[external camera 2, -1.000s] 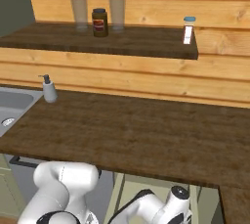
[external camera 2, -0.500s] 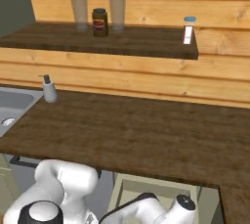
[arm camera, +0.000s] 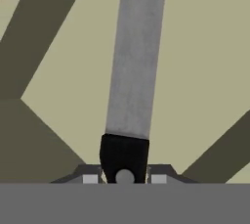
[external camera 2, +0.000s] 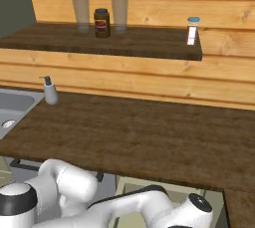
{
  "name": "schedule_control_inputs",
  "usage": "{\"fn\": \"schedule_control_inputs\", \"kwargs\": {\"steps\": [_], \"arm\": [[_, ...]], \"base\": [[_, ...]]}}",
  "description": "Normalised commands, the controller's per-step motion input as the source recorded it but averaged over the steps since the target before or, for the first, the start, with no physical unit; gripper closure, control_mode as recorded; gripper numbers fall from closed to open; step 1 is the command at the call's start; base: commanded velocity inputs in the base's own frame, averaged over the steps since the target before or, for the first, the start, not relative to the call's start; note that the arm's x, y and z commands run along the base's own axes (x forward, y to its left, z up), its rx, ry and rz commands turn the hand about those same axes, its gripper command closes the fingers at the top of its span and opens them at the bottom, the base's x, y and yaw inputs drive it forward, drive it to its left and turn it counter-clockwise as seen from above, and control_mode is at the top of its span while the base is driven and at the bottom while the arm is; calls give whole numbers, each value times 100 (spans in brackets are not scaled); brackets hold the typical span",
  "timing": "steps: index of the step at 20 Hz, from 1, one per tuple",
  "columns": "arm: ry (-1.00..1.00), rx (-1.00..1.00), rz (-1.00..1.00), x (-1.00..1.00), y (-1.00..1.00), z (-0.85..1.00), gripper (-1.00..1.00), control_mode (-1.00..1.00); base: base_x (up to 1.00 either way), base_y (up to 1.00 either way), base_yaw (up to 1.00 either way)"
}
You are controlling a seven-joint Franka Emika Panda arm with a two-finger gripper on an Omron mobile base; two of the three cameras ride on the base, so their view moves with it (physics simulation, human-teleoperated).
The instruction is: Pick up the knife from the drawer and place it on the cutting board. Then place the meat from the plate to the cutting board.
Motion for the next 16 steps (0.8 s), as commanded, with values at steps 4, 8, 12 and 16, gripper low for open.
{"fn": "schedule_control_inputs", "kwargs": {"steps": [4,8,12,16], "arm": [[0,0,-9,-35,30,100,100,-100],[-1,0,-12,-1,76,99,100,-100],[-1,0,-12,15,80,99,100,-100],[0,0,-3,31,51,94,100,-100]], "base": [[0,0,0],[0,0,0],[0,0,0],[0,0,0]]}}
